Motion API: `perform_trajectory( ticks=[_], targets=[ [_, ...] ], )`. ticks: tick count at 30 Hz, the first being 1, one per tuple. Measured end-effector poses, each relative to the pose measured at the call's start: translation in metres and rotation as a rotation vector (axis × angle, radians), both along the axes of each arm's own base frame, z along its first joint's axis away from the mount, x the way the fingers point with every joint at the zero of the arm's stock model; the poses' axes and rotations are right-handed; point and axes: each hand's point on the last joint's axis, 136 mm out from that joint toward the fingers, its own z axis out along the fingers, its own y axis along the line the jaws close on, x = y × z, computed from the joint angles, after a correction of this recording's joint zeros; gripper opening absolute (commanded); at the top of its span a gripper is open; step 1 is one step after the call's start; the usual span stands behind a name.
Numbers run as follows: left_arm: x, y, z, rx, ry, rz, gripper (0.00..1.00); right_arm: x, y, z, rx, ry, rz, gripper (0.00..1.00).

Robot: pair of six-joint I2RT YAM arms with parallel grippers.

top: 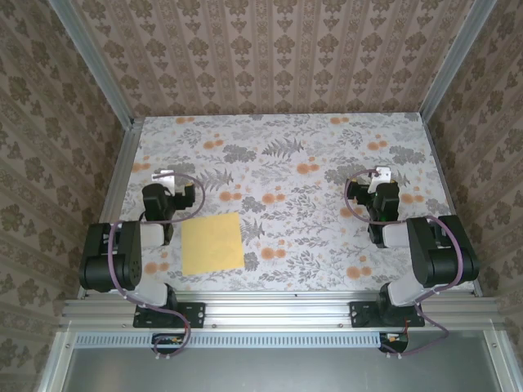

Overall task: Fold a paper plane with a square sheet of paper (pick it up from the middle)
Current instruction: Move the square sheet of paper to the center of the table.

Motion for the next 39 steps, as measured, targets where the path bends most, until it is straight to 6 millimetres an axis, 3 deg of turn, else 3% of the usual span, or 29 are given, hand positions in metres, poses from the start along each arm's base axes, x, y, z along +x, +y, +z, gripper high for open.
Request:
perform_trajectory(
  ticks=[30,34,39],
  targets=[
    [0.000,0.001,0.000,0.003,0.002,0.007,1.00,0.000,0.012,0.001,0.021,0.006,0.065,1.00],
    [0.002,0.007,0.001,0.017,0.051,0.038,1.00,-0.007,0.005,0.022,0.008,-0.004,0.025,1.00],
    [0.012,0.013,0.045,0.012,0.027,0.076,1.00,-0.006,0.003,0.082,0.037,-0.044,-0.043,1.00]
  ],
)
